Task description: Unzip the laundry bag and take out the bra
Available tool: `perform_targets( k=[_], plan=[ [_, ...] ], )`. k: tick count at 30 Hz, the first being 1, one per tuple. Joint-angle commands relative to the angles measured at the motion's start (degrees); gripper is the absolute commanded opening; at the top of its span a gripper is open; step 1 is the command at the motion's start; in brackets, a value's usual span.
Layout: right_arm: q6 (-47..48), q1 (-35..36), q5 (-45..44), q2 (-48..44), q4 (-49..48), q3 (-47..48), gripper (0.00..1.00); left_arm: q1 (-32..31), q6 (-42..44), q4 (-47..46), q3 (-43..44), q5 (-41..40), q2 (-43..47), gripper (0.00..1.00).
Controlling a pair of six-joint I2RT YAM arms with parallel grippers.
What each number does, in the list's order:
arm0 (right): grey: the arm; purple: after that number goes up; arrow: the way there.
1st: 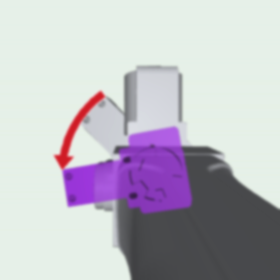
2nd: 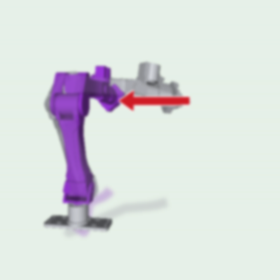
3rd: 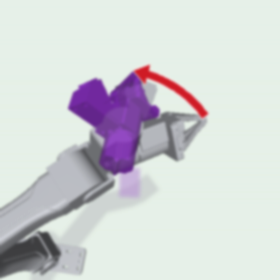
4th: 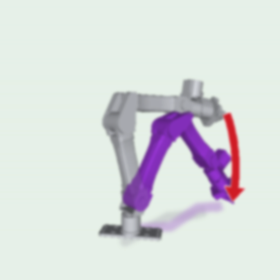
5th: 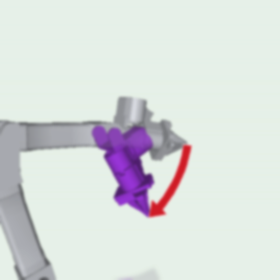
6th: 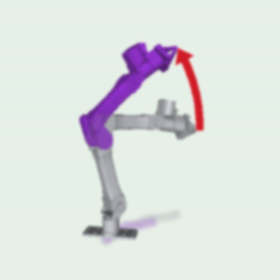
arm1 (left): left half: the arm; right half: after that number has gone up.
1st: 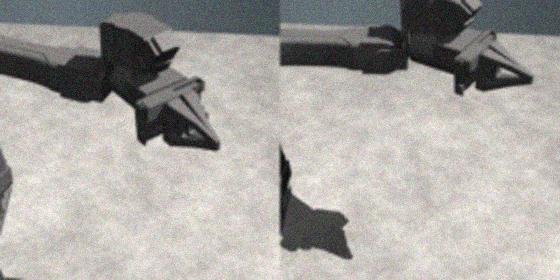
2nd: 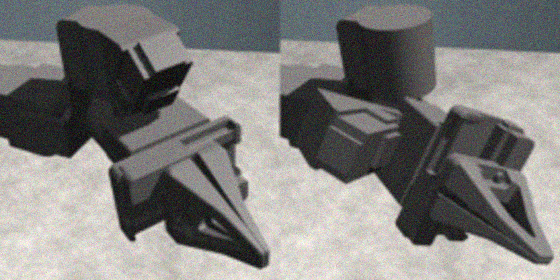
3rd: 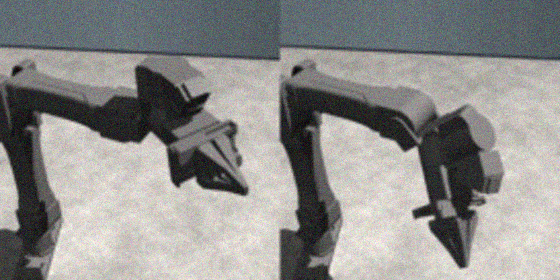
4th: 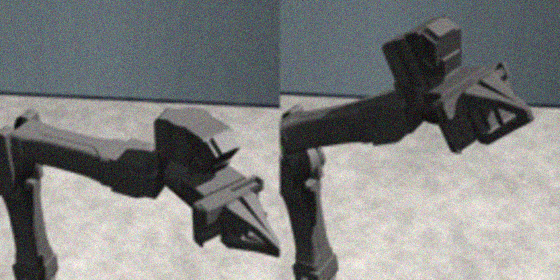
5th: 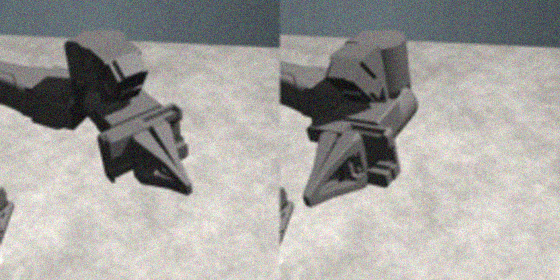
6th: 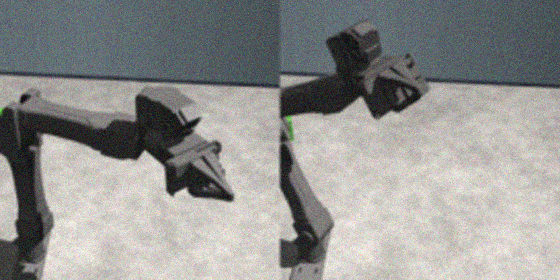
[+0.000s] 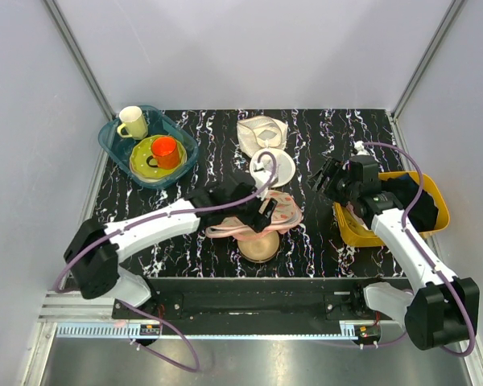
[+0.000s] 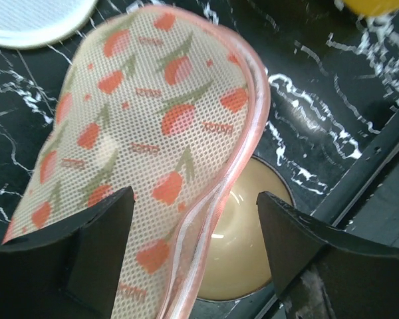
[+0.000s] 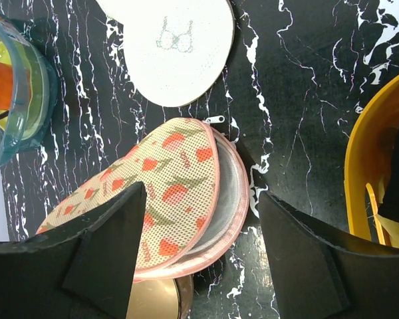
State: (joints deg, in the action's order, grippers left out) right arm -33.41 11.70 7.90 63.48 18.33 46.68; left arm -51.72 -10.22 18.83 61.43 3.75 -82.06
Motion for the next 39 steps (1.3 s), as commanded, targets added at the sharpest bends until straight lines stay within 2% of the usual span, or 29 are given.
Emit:
perform_targets(
  k=[1, 7, 8, 14, 17, 18, 24, 29, 39],
  plan=[
    [0.9, -0.1, 0.0, -1.4, -1.3, 0.7, 0.77, -1.6, 1.9, 1.0, 3.3, -3.6, -4.6, 0.74],
    [1.2, -0.3, -1.4, -2.6, -0.5, 0.8, 0.78, -1.8, 1.8, 1.0, 4.5, -8.7, -6.4, 0.63],
    [1.3, -0.2, -1.3, -2.8, -0.5, 0.7, 0.78, -1.7, 1.5, 0.9, 4.6, -9.3, -6.4, 0.58],
    [1.6, -0.4, -2.9, -5.0, -0.2, 0.2, 0.78, -1.6, 0.8, -1.3, 3.8, -10.2, -6.2, 0.47],
    [1.9, -0.7, -3.0, -6.0, 0.6, 0.8, 0.78, -1.6, 0.9, -1.3, 4.3, -11.2, -7.0, 0.2],
    [2.0, -0.6, -3.0, -6.2, 0.9, 1.0, 0.78, -1.5, 0.9, -0.8, 5.1, -12.3, -7.1, 0.0],
    [1.2, -0.6, 3.3, -5.1, -0.1, 1.3, 0.78, 1.5, -0.3, 0.1, 7.1, -15.9, -1.8, 0.0],
    [-0.5, -0.5, 6.2, -3.1, -5.1, -0.9, 0.78, 8.0, -5.8, -5.8, 6.3, -5.1, 3.5, 0.0],
    [1.9, 1.3, 16.4, 7.3, -10.7, 0.3, 0.81, 11.8, -11.1, -10.5, 5.5, -0.5, 5.2, 0.0]
  ],
)
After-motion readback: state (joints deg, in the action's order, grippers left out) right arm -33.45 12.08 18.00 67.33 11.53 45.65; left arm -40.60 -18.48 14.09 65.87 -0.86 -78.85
